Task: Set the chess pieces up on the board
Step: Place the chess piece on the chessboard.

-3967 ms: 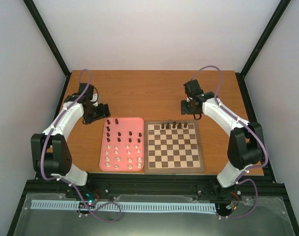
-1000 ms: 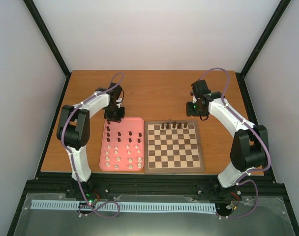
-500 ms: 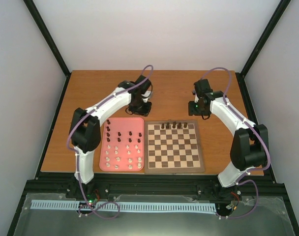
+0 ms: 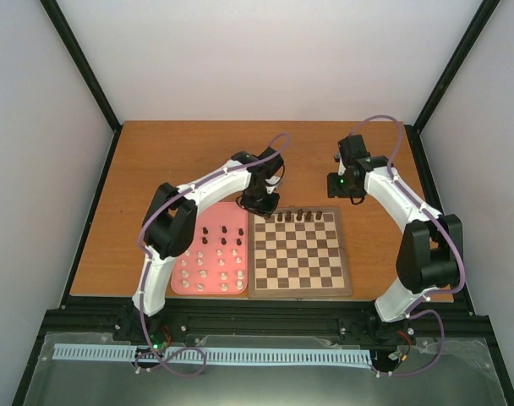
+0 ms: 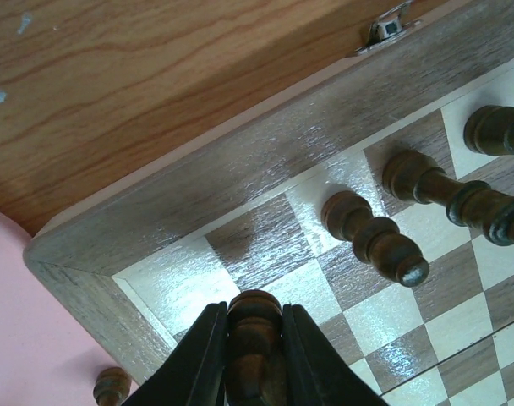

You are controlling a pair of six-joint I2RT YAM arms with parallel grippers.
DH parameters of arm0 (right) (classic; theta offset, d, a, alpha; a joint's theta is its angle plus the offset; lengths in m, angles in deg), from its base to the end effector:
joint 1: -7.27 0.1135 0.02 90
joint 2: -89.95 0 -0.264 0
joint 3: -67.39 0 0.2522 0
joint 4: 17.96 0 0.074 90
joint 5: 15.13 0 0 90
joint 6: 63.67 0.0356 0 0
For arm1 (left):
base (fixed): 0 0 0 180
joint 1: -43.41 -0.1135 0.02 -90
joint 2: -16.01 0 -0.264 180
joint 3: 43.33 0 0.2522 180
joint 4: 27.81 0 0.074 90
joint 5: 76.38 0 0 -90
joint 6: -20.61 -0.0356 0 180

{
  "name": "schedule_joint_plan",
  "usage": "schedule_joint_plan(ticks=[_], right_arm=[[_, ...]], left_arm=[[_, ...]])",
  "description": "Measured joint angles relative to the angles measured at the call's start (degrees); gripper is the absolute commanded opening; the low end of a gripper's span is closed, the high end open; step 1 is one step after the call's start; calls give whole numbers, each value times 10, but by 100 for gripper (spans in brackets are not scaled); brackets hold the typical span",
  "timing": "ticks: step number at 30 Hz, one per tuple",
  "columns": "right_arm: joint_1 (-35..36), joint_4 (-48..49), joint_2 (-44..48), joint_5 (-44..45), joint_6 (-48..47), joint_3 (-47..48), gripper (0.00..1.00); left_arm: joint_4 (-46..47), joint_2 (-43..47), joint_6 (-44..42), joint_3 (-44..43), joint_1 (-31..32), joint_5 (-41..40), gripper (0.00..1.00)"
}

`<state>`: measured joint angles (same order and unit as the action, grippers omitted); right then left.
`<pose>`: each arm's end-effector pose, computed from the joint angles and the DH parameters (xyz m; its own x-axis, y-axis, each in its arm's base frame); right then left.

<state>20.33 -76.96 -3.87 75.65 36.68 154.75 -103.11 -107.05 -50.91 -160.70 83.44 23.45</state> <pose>0.3252 0.0749 0.2488 -0.9113 -0.0270 -0.4108 -0.0577 0.9964 0.0624 0.3269 -0.2825 0.2020 -0.9246 0.3688 -0.0951 0.3808 0.9006 -0.2096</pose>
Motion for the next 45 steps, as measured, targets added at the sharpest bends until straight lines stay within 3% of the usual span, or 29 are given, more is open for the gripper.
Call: schedule_joint_plan(ticks=[27, 45], right_arm=[[-12, 4, 5, -10, -1, -18, 52], [-14, 5, 5, -18, -5, -24, 52]], left_arm=[[-5, -41, 8, -29, 10, 10, 13], [-13, -52, 7, -42, 10, -2, 43]])
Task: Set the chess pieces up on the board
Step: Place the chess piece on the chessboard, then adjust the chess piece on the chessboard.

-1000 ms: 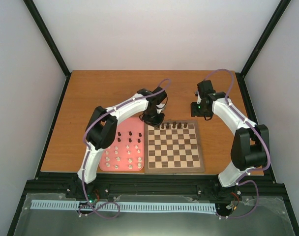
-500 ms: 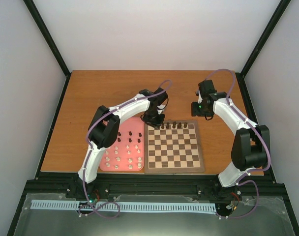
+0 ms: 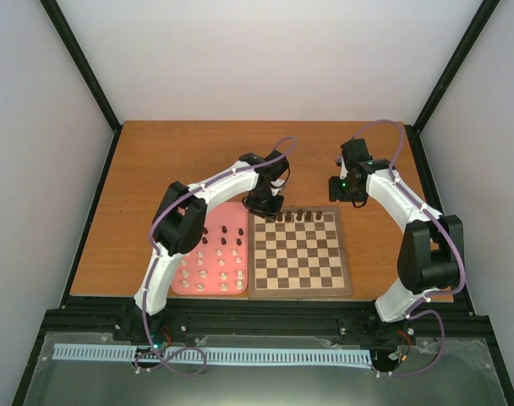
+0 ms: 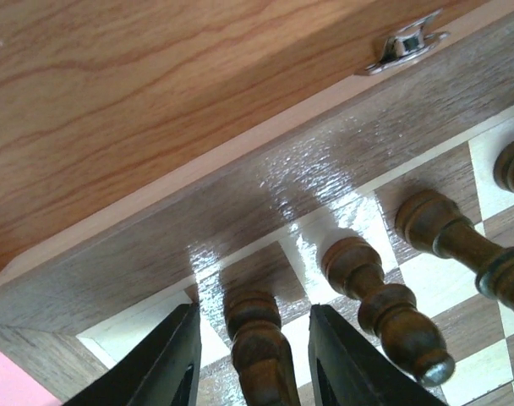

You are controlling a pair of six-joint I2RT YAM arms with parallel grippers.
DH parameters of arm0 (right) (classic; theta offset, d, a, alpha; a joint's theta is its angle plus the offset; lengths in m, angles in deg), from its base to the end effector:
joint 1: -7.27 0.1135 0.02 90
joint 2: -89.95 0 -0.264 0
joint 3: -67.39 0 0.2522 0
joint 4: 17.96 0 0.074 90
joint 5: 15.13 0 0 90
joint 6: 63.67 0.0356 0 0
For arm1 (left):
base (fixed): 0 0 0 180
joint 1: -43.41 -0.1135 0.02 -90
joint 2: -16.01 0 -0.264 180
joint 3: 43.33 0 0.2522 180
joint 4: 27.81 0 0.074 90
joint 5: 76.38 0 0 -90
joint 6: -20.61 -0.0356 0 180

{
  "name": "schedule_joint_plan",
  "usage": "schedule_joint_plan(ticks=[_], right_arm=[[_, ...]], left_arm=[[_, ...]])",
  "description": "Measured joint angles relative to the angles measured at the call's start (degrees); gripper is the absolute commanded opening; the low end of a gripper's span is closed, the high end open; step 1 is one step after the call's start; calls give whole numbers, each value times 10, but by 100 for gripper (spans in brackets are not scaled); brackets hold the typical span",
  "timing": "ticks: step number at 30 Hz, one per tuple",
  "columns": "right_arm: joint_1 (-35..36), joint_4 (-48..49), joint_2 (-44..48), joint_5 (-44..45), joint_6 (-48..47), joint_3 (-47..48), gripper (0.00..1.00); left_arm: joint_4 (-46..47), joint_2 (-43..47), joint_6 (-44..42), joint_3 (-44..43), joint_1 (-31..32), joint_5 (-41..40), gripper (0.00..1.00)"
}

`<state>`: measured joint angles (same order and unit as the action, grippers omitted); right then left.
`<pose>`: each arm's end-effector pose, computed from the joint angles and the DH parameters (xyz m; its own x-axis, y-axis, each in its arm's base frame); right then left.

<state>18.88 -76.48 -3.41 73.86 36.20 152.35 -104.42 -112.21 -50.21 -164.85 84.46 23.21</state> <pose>0.3211 0.0666 0.2394 -0.9235 -0.0148 -0.3834 -0.0504 0.9953 0.0832 0.3328 -0.2977 0.1831 -0.9250 0.3759 -0.0557 0.3793 0.9046 -0.1946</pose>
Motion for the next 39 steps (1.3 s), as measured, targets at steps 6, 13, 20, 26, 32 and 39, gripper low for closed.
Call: schedule_joint_plan(ticks=[6, 13, 20, 26, 32, 39], right_arm=[[0, 0, 0, -2, 0, 0, 52], [0, 0, 0, -6, 0, 0, 52], [0, 2, 0, -11, 0, 0, 52], [-1, 4, 0, -12, 0, 0, 52], [-1, 5, -2, -12, 0, 1, 52], [-1, 5, -6, -12, 0, 1, 52]], left_arm=[[-1, -2, -1, -7, 0, -2, 50], [-5, -2, -3, -15, -1, -14, 51], [-8, -2, -3, -15, -12, -24, 51], [-14, -1, -3, -29, -31, -25, 52], [-15, 7, -11, -70, -51, -6, 52], [-14, 32, -15, -72, -55, 33, 48]])
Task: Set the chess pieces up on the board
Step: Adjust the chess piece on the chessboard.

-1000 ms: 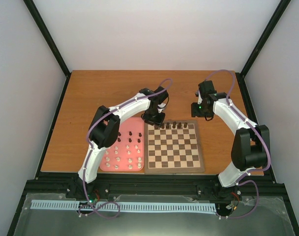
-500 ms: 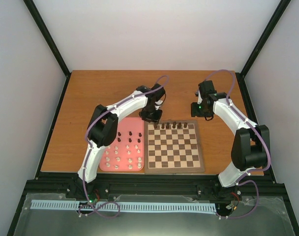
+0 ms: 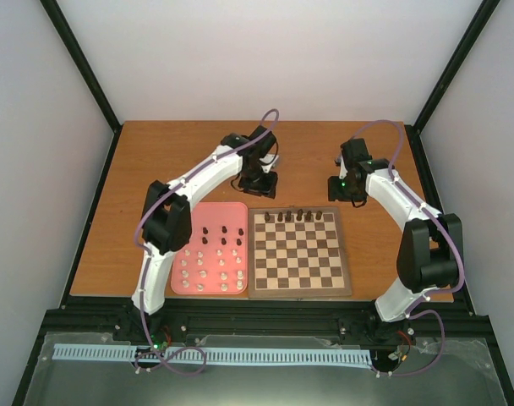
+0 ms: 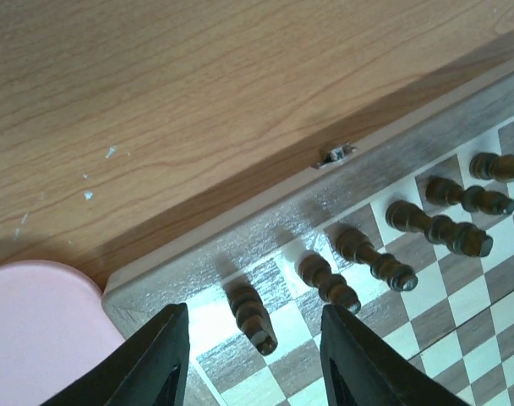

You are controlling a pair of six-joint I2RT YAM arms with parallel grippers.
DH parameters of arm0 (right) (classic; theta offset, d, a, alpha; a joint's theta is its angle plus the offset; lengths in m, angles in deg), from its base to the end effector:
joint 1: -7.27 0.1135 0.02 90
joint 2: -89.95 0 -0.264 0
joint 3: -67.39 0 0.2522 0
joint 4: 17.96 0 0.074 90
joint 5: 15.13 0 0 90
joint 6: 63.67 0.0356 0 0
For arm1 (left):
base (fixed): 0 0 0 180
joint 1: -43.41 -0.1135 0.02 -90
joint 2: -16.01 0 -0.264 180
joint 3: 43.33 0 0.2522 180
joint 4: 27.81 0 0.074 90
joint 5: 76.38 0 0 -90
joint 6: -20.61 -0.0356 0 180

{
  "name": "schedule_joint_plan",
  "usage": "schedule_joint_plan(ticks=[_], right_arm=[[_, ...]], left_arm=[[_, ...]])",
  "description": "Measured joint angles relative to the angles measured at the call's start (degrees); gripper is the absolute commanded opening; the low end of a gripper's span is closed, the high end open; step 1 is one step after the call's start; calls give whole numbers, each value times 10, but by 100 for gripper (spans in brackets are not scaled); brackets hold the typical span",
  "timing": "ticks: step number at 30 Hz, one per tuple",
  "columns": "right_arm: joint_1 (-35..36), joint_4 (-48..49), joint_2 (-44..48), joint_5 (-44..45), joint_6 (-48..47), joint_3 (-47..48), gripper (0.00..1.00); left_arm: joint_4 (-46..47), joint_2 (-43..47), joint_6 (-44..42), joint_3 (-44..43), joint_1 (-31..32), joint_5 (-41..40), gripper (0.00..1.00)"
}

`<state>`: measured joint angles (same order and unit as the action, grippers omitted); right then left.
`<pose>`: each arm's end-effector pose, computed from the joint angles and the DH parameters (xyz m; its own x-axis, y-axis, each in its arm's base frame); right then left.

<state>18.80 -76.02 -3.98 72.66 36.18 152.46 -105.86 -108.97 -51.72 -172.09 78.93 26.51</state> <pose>0.3233 0.0674 0.2372 -0.9248 -0.0142 -0.3802 -0.0572 0.9931 0.1020 0.3637 -0.2693 0.2418 -0.9333 0.3027 -0.1931 0.3487 0.8922 -0.2869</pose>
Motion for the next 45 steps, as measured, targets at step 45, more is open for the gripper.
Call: schedule_joint_plan(ticks=[45], right_arm=[[0, 8, -6, -2, 0, -3, 52]], left_arm=[[1, 4, 1, 100, 19, -6, 21]])
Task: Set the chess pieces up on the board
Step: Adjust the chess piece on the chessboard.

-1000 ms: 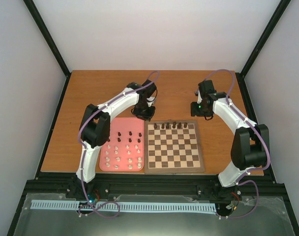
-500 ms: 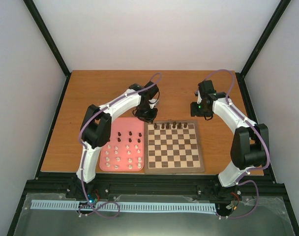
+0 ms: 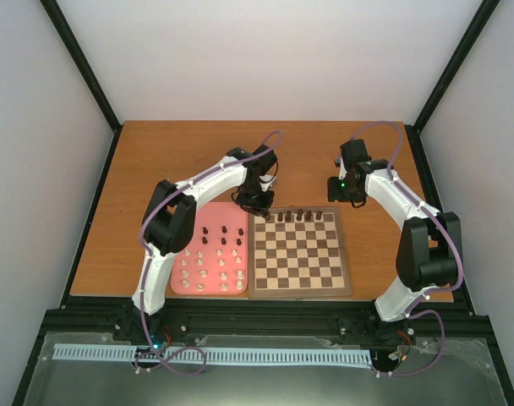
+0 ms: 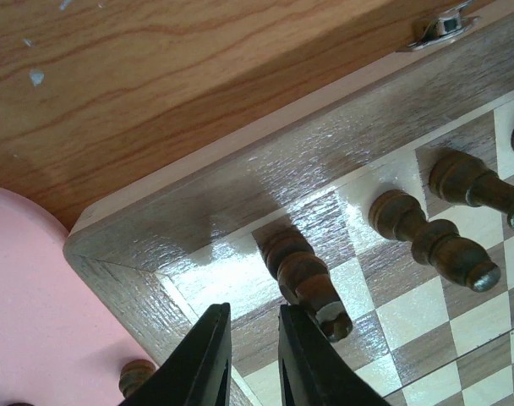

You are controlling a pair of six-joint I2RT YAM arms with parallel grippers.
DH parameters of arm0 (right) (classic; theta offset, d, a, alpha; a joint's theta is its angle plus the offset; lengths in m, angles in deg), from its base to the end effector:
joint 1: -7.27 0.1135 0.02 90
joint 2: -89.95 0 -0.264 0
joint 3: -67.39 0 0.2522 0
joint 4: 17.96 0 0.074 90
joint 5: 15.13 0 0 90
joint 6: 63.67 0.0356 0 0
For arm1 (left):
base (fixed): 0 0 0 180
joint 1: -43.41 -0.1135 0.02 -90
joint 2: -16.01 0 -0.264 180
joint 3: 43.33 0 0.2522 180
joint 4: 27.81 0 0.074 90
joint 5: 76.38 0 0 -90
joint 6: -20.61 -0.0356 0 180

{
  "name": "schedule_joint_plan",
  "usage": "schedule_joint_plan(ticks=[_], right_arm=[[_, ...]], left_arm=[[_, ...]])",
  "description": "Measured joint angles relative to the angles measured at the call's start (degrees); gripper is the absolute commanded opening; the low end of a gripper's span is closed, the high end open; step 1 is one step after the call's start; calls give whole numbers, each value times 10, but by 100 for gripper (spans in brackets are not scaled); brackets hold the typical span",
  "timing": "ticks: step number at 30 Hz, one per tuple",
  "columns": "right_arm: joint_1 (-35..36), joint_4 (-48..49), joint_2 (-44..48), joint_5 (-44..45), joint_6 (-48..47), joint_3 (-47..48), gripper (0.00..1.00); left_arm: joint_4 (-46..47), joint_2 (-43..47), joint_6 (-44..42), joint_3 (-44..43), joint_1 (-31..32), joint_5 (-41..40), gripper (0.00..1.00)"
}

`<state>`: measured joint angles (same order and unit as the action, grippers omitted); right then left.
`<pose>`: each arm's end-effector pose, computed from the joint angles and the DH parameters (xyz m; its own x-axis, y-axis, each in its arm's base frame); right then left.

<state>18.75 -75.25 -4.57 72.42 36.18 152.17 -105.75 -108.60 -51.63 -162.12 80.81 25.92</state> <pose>0.3252 0.0676 0.2331 -0.9258 -0.0136 -0.3778 -0.0577 0.9927 0.1055 0.3391 -0.2688 0.1971 -0.9387 0.3425 -0.0389 0.3418 0.9100 -0.2348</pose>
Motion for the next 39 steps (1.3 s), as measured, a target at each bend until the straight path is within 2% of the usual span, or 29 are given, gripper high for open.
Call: schedule_joint_plan(ticks=[26, 39], right_arm=[[-2, 0, 0, -2, 0, -2, 52], [-3, 1, -2, -2, 0, -2, 53]], left_arm=[[14, -9, 0, 13, 1, 9, 21], [-1, -9, -3, 2, -13, -21, 38]])
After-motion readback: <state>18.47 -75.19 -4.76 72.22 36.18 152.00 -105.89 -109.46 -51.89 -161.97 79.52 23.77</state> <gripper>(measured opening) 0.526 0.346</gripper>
